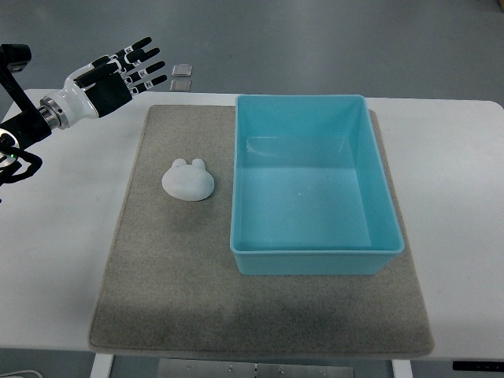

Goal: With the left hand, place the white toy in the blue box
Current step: 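Move the open left hand toward the white rabbit toy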

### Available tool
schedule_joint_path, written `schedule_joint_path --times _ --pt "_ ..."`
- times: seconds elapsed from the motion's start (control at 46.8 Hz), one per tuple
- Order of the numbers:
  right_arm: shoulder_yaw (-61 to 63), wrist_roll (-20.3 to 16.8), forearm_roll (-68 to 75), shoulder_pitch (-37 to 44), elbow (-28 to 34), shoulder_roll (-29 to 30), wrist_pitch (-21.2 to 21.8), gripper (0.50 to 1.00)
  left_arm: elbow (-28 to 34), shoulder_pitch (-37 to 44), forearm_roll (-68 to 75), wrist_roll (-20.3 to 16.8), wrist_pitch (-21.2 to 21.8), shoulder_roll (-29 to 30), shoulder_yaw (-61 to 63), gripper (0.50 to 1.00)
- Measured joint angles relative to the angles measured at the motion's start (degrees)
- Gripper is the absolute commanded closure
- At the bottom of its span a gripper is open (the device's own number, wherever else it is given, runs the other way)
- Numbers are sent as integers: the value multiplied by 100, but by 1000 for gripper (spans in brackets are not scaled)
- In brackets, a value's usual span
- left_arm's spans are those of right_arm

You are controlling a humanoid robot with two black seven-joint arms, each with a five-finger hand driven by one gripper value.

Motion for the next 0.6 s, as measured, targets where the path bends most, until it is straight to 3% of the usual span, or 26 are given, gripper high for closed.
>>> schedule_joint_path --times 0.599 --pt "0 0 1 0 0 0 0 564 -51 -5 8 10 0 123 75 504"
